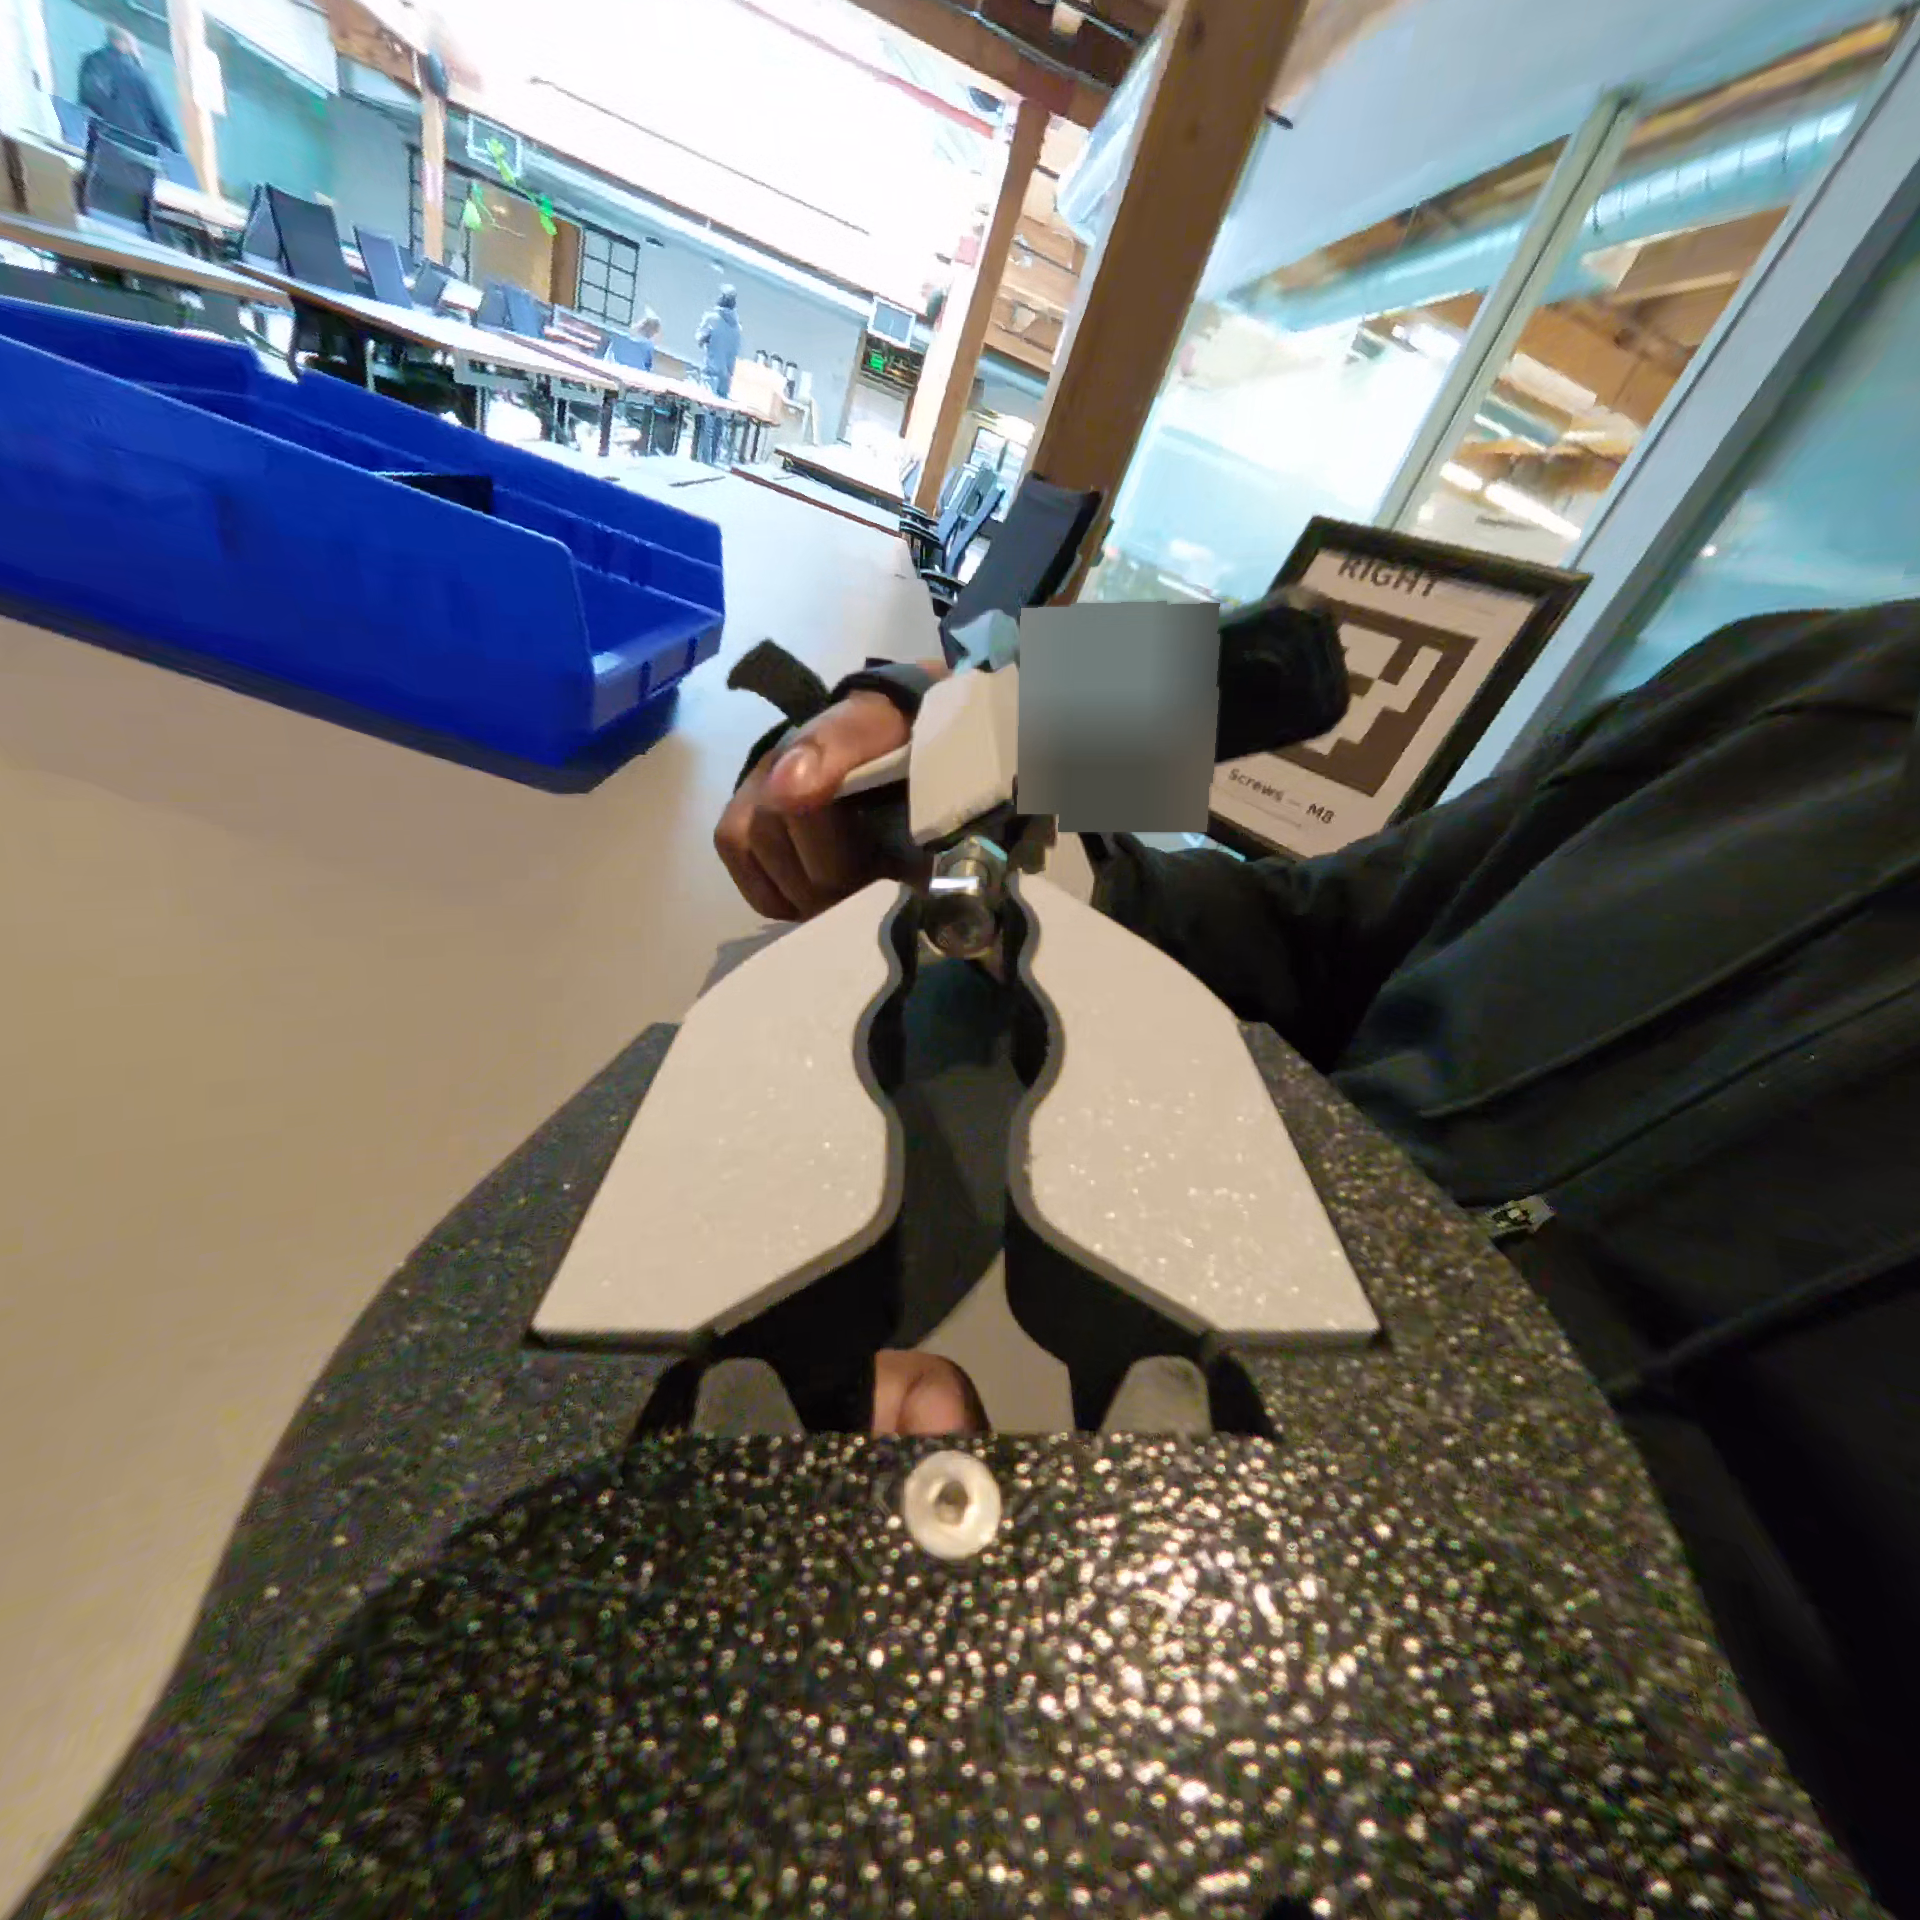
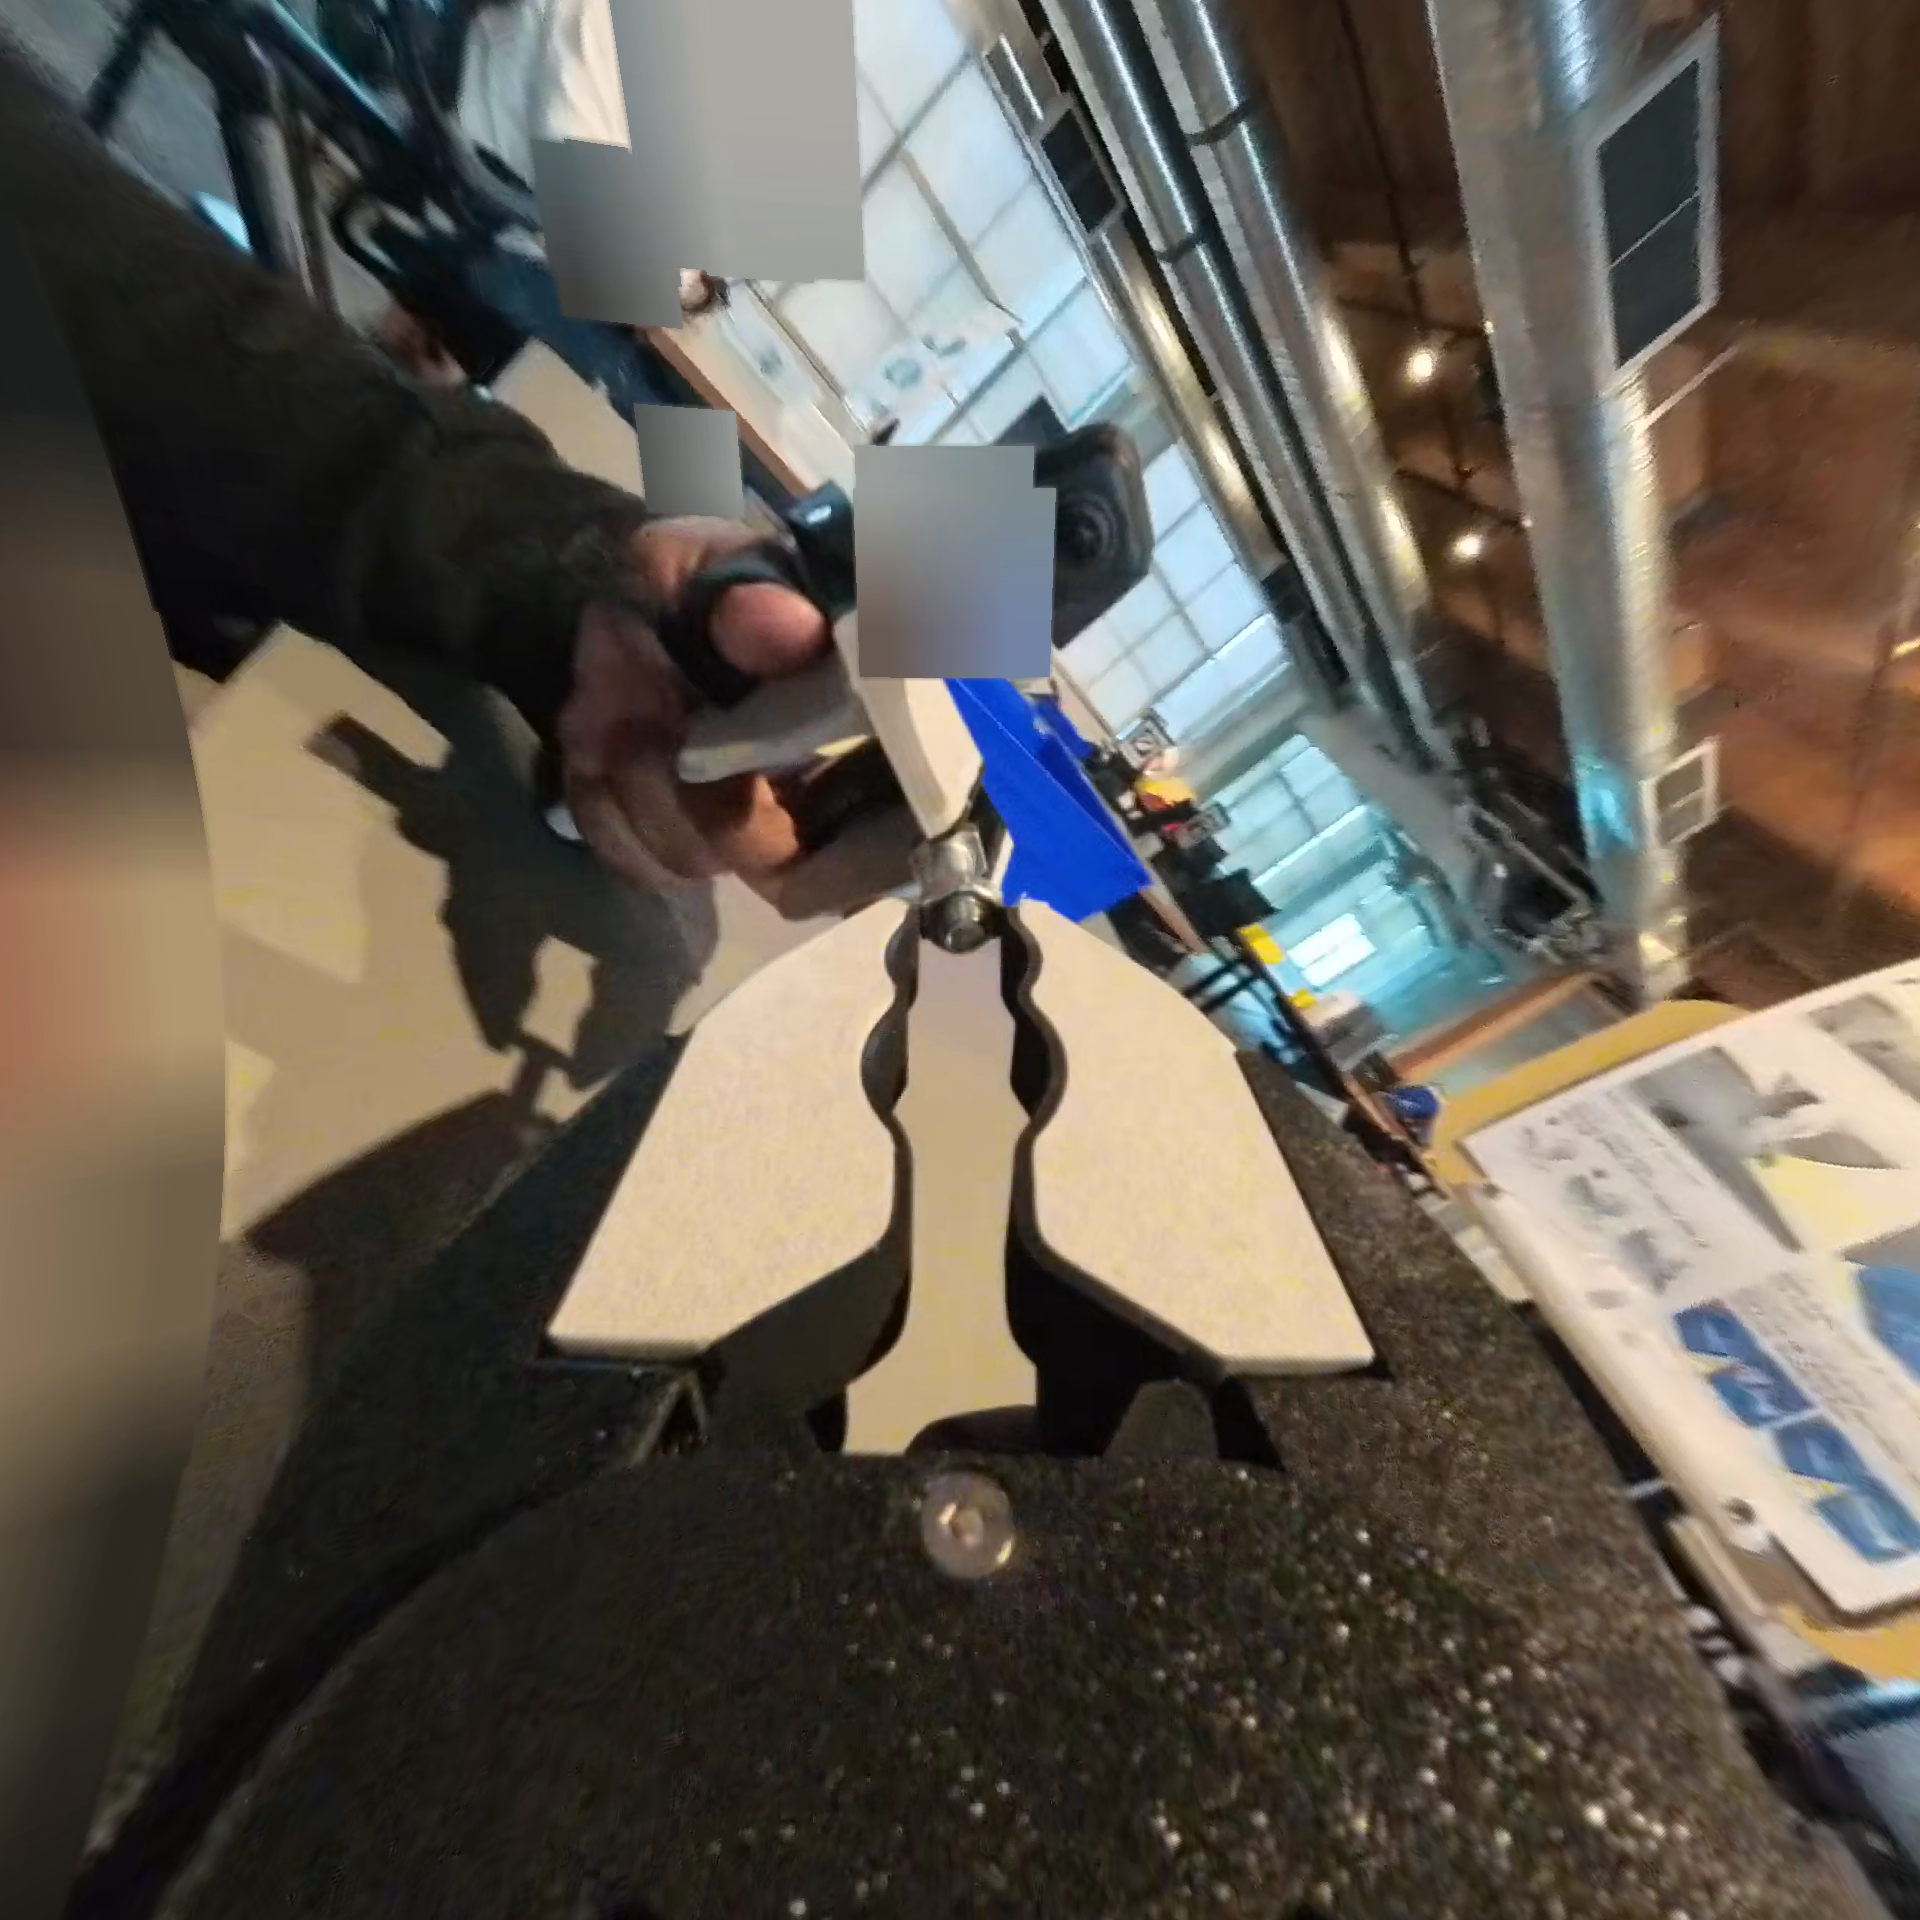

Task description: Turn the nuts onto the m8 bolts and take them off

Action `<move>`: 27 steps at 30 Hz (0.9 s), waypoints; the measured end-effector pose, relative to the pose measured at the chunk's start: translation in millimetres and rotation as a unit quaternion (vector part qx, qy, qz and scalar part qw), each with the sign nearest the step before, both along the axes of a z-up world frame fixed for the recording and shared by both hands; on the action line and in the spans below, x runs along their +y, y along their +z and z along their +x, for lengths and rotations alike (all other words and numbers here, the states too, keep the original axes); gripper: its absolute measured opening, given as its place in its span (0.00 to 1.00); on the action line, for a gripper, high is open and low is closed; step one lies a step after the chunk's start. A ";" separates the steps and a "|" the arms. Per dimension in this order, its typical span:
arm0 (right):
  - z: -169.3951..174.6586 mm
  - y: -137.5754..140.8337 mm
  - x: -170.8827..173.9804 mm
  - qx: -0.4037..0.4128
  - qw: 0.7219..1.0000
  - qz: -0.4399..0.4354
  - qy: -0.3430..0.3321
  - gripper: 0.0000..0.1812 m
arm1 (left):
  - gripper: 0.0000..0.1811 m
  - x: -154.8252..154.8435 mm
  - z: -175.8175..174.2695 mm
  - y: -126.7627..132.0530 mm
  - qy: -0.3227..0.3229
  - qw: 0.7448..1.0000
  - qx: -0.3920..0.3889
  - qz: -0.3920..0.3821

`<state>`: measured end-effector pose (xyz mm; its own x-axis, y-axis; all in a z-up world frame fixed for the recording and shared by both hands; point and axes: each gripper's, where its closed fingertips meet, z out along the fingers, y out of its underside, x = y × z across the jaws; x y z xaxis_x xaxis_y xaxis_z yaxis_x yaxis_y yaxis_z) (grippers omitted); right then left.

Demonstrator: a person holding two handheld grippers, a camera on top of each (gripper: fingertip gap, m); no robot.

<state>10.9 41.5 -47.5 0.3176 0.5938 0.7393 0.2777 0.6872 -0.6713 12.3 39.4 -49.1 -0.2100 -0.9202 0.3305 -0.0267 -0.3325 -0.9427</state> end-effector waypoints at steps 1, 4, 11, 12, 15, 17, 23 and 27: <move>-0.1 -0.4 1.9 -0.003 1.000 0.009 -0.009 0.10 | 0.08 0.7 -0.8 2.5 0.003 1.000 -0.007 0.003; 0.2 3.5 3.3 0.029 0.998 -0.061 0.005 0.17 | 0.08 2.7 -2.8 11.6 0.036 0.997 -0.031 0.068; 4.5 16.1 3.3 0.111 0.953 -0.272 0.076 0.17 | 0.08 3.2 -0.6 18.5 0.103 0.969 -0.041 0.223; 4.5 16.1 2.8 0.114 0.948 -0.285 0.082 0.16 | 0.08 2.5 -0.6 19.4 0.104 0.967 -0.043 0.229; 4.0 14.5 2.4 0.111 0.944 -0.298 0.086 0.13 | 0.08 -0.4 0.2 18.0 0.097 0.966 -0.040 0.237; 2.5 12.7 0.2 0.102 0.948 -0.290 0.088 0.11 | 0.08 -1.7 2.3 13.1 0.091 0.966 -0.027 0.240; -0.9 5.6 -7.2 0.043 0.989 -0.128 0.062 0.08 | 0.08 -7.1 2.7 2.6 0.025 0.993 -0.006 0.118; -2.5 -0.8 -0.3 0.002 1.000 -0.007 0.003 0.09 | 0.08 0.2 0.7 0.0 0.009 1.000 0.002 0.025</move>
<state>8.4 41.2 -48.3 0.3174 0.6065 0.7290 0.2708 0.6787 -0.6827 13.0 39.7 -49.0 -0.1928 -0.9391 0.2843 -0.0242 -0.2851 -0.9582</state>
